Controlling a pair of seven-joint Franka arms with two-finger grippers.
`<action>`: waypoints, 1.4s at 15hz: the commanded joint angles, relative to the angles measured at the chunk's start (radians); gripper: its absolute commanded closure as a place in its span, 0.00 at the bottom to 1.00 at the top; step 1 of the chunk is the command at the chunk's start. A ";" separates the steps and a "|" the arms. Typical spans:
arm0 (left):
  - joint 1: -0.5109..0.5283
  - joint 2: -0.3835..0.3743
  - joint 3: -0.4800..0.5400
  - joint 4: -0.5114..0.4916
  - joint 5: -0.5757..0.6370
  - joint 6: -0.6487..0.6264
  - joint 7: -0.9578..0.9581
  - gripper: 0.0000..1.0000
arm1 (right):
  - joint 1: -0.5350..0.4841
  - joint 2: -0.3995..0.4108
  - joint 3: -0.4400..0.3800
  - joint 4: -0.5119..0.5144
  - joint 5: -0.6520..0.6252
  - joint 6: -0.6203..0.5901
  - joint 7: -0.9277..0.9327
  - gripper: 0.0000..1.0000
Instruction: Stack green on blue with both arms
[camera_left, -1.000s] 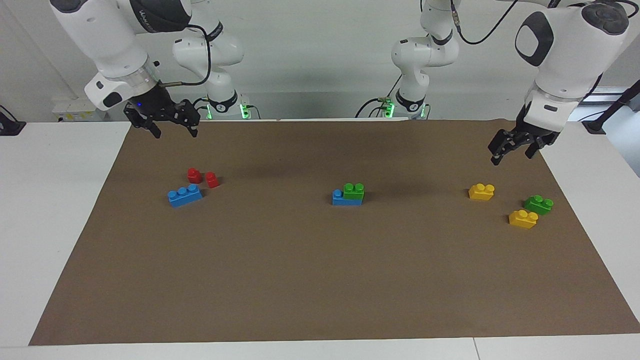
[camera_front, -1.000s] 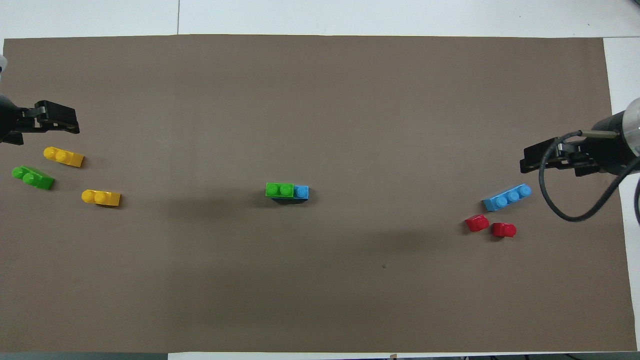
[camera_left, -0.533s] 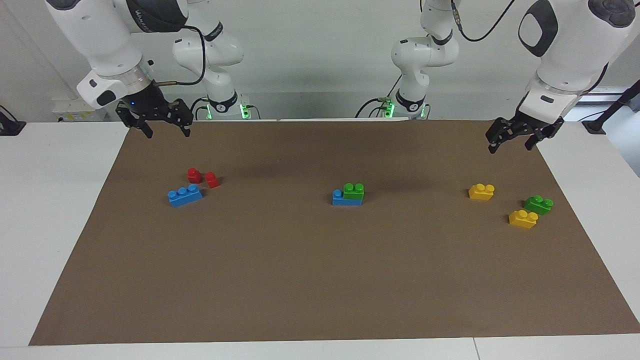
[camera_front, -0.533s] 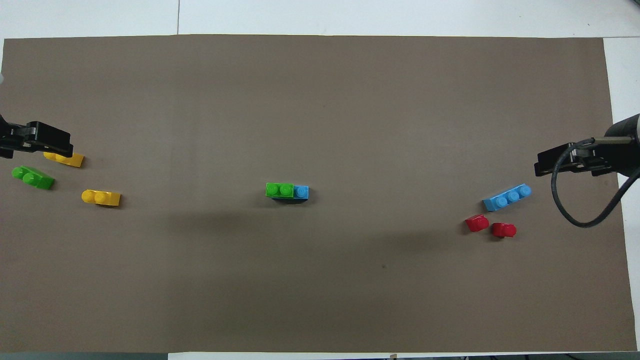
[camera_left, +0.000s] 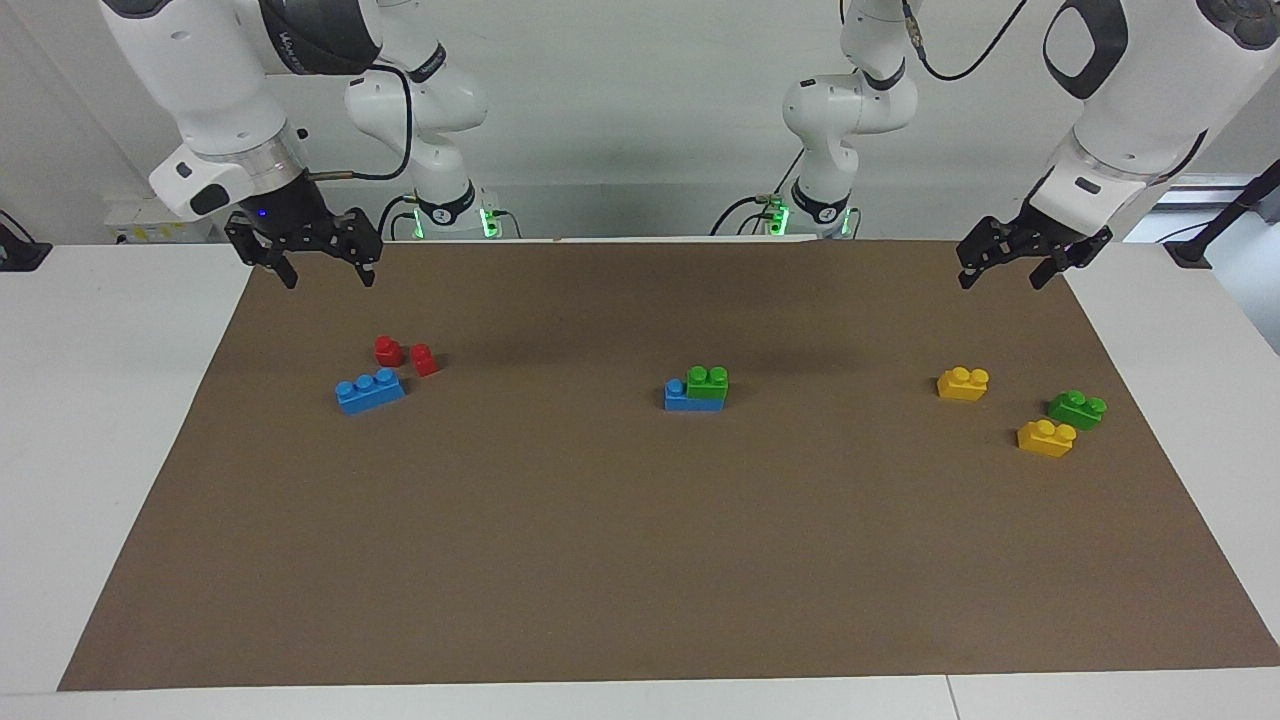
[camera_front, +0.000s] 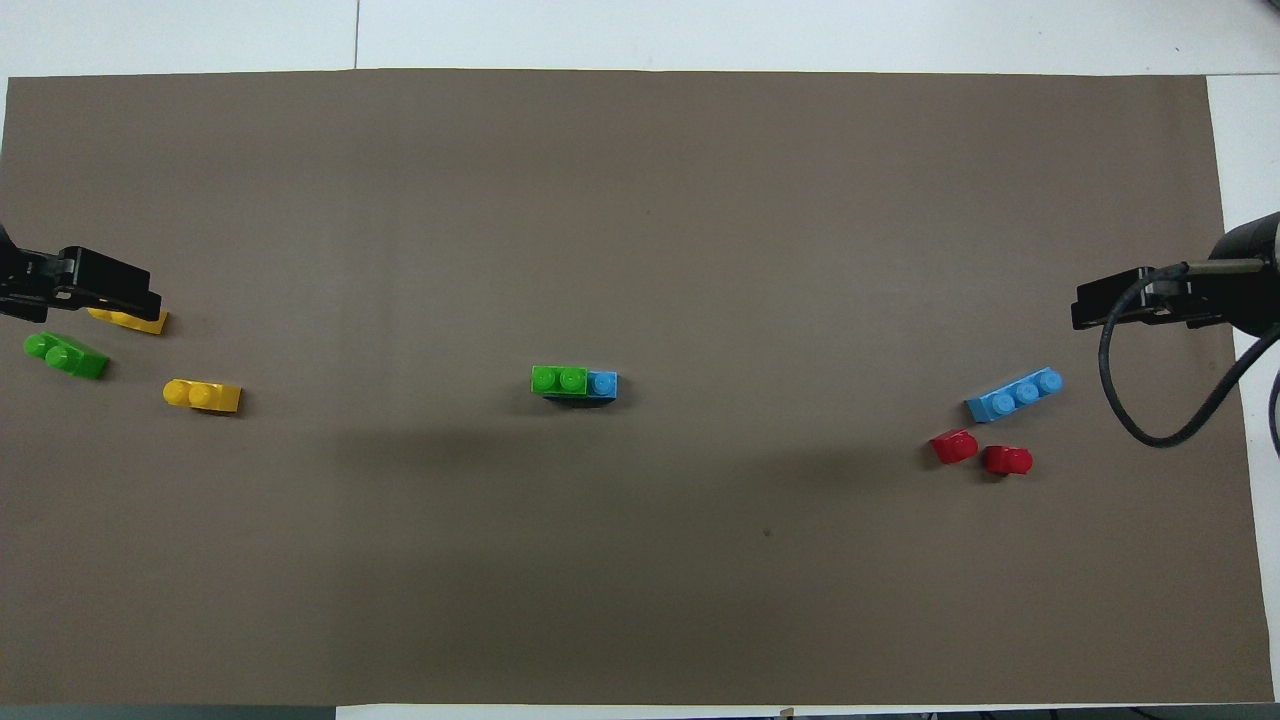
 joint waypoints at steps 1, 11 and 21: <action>0.007 0.001 0.003 0.014 -0.018 0.003 0.028 0.00 | -0.006 -0.009 0.007 -0.019 -0.032 0.017 -0.034 0.00; 0.007 0.000 0.003 0.014 -0.017 0.009 0.034 0.00 | -0.007 -0.012 0.006 -0.025 -0.032 -0.019 -0.043 0.00; 0.007 -0.004 0.000 0.008 -0.012 0.024 0.032 0.00 | -0.006 -0.012 0.006 -0.023 -0.032 -0.019 -0.051 0.00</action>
